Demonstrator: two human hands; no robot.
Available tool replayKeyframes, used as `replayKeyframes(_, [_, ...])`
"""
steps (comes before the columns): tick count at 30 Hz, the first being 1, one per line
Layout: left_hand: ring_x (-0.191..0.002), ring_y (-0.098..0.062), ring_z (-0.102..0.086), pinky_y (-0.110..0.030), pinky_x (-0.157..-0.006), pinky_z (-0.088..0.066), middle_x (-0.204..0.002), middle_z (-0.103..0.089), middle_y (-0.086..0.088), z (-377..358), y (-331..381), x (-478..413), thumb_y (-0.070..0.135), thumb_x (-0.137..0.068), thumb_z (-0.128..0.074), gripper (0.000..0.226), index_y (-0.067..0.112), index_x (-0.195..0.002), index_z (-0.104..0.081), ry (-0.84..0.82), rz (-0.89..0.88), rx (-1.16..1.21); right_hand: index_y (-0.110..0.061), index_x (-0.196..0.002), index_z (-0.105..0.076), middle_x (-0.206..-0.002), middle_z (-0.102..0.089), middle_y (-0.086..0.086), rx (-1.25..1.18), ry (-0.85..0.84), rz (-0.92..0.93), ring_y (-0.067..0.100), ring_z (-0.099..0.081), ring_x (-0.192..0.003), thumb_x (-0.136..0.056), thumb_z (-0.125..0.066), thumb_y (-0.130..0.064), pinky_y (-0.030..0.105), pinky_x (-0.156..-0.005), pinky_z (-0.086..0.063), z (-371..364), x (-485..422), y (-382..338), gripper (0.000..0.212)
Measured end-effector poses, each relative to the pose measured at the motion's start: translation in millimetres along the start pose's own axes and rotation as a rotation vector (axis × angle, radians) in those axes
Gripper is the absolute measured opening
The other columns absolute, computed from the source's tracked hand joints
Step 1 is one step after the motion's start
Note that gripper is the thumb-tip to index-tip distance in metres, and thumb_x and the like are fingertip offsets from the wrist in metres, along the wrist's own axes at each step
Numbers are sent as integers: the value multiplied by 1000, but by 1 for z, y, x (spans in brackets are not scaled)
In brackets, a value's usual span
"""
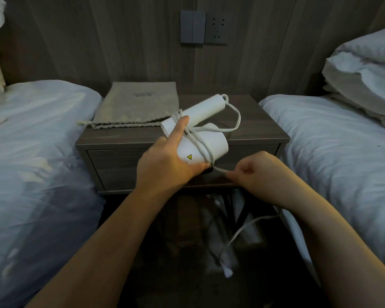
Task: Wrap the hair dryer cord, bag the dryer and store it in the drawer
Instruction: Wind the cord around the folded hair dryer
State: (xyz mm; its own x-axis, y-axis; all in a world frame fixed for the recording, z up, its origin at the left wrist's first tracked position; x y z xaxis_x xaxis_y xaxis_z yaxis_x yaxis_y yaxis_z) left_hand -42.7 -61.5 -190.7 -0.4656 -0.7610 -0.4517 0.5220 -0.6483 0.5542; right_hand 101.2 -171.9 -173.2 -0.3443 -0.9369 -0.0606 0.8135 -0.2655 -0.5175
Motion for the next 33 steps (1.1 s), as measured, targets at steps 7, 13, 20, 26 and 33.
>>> replayKeyframes(7, [-96, -23, -56, -29, -70, -37, -109, -55, -7, 2, 5, 1, 60, -63, -72, 100, 41, -145, -18, 25, -129, -184, -20, -70, -67, -40, -45, -10, -185, -119, 102, 3, -41, -40, -87, -56, -15, 11, -43, -32, 5, 7, -10, 21])
replayKeyframes(13, [-95, -20, -54, -28, -70, -36, -108, -53, -3, 5, 3, 1, 63, -63, -70, 98, 45, -144, -17, -7, -145, -202, -26, -73, -66, -50, -49, -13, 25, 297, 150, 2, -49, -53, -84, -59, -11, 12, -54, -33, 26, 2, 0, 20])
replayKeyframes(20, [-95, -17, -51, -30, -70, -40, -108, -52, -1, -4, 7, 3, 65, -67, -64, 98, 49, -143, -6, -131, -173, -247, -15, -69, -68, -52, -55, -9, -40, 99, 256, 0, -53, -57, -83, -60, -11, 12, -55, -36, 10, 5, -14, 17])
replayKeyframes(26, [-96, -17, -49, -30, -66, -41, -104, -48, 0, -12, 9, 5, 66, -68, -61, 95, 51, -142, -2, -272, -295, -368, -19, -76, -71, -75, -66, -10, -45, 49, 237, 5, -59, -74, -79, -62, -3, 11, -67, -41, 16, 2, -3, 19])
replayKeyframes(33, [-92, -18, -51, -28, -59, -34, -104, -52, -2, -25, 15, 12, 64, -67, -62, 96, 54, -138, 1, -336, -429, -424, -24, -55, -54, -52, -53, -9, 77, 459, 35, 6, -51, -55, -60, -82, -36, 19, -54, -39, 28, -5, 20, 31])
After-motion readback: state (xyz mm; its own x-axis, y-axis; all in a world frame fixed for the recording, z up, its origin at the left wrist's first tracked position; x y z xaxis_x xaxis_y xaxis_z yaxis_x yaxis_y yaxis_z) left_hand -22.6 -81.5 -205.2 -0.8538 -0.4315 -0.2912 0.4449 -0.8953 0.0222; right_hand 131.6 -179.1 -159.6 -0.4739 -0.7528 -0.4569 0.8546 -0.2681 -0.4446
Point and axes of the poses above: each hand's wrist, its own x-axis away from the middle knuckle, its own z-axis out of the back of the hand, y = z × x, the point moved 5 cm from there along -x, towards the middle knuckle
